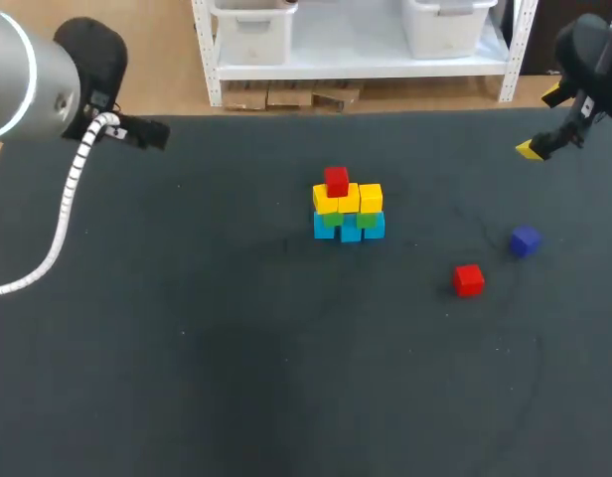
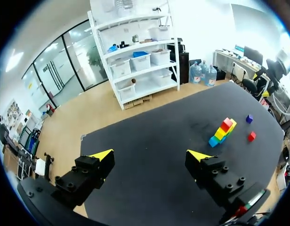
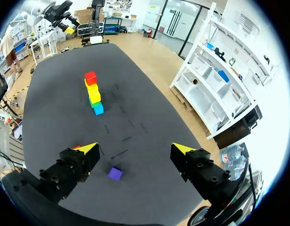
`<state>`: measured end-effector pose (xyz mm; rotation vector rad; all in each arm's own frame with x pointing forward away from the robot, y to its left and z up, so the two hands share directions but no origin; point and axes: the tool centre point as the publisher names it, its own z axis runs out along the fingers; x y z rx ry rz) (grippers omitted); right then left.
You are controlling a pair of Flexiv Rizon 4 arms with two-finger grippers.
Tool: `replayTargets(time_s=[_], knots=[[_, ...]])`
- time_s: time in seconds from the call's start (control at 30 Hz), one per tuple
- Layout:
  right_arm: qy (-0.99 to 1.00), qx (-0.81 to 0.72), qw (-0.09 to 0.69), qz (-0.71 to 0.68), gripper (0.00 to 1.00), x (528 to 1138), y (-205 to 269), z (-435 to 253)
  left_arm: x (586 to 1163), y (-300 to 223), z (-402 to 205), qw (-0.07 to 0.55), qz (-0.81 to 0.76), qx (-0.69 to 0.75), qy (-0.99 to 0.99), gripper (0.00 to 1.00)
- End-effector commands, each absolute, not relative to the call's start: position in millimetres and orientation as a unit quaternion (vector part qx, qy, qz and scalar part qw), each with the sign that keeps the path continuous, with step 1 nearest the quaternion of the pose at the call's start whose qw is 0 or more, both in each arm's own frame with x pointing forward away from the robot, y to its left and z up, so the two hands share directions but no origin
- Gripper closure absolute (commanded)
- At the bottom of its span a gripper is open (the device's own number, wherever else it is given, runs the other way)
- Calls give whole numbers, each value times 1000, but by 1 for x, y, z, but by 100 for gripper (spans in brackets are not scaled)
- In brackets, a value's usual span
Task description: Place the blue cubes, place green cubes on the blue cubes, place the yellow cubes on the green cubes, then place the red cubes on the yellow cubes, and place purple cube on the red cubes.
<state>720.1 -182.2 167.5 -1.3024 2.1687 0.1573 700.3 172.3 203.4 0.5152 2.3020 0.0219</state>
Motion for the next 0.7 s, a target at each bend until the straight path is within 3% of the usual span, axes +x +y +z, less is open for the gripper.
replayTargets(time_s=[0.03,0.7], knots=[[817,-490,299,58,0,720,-182,167,699,171,201,391,-17,202,898,0],[817,-490,299,58,0,720,-182,167,699,171,201,391,-17,202,898,0]])
